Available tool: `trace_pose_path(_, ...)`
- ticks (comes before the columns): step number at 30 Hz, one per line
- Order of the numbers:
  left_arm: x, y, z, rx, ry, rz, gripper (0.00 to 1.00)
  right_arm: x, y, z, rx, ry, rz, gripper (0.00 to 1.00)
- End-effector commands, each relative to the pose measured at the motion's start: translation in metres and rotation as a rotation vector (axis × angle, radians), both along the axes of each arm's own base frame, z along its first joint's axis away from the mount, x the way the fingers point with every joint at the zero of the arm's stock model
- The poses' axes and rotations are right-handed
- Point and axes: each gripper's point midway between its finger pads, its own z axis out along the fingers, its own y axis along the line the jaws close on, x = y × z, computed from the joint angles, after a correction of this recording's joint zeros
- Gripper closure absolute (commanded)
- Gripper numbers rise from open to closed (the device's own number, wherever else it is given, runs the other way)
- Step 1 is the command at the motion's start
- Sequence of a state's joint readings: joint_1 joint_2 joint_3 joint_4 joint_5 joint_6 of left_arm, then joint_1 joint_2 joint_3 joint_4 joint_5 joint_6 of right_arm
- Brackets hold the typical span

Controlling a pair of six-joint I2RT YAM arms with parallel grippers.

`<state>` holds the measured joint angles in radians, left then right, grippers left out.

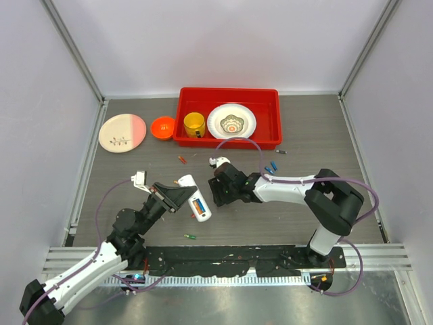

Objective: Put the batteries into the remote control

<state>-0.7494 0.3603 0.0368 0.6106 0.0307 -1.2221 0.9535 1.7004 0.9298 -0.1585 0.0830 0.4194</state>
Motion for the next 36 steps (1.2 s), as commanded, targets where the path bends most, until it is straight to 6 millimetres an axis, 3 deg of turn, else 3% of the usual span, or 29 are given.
trace_pose_path(1,-0.002,0.001,0.0,-0.009,-0.04,-0.001,1.0,0.002,0.007,0.042,0.104,-0.092,0.062,0.42)
trace_pose_path(10,-0.003,-0.003,-0.001,0.001,-0.048,-0.021,1.0,0.031,-0.004,0.061,0.047,-0.183,0.074,0.36)
trace_pose_path(15,-0.004,-0.003,-0.002,0.001,-0.046,-0.026,1.0,0.045,-0.011,0.036,-0.026,-0.112,0.112,0.38)
trace_pose_path(19,-0.005,-0.003,-0.001,0.001,-0.05,-0.029,1.0,0.048,-0.006,0.034,-0.023,-0.116,0.134,0.36)
trace_pose_path(27,-0.004,-0.003,-0.002,0.003,-0.046,-0.026,1.0,0.033,-0.011,0.017,-0.046,-0.041,0.157,0.36)
trace_pose_path(36,-0.001,-0.007,-0.005,0.015,-0.038,-0.033,1.0,0.016,-0.03,-0.003,-0.125,0.006,0.099,0.45)
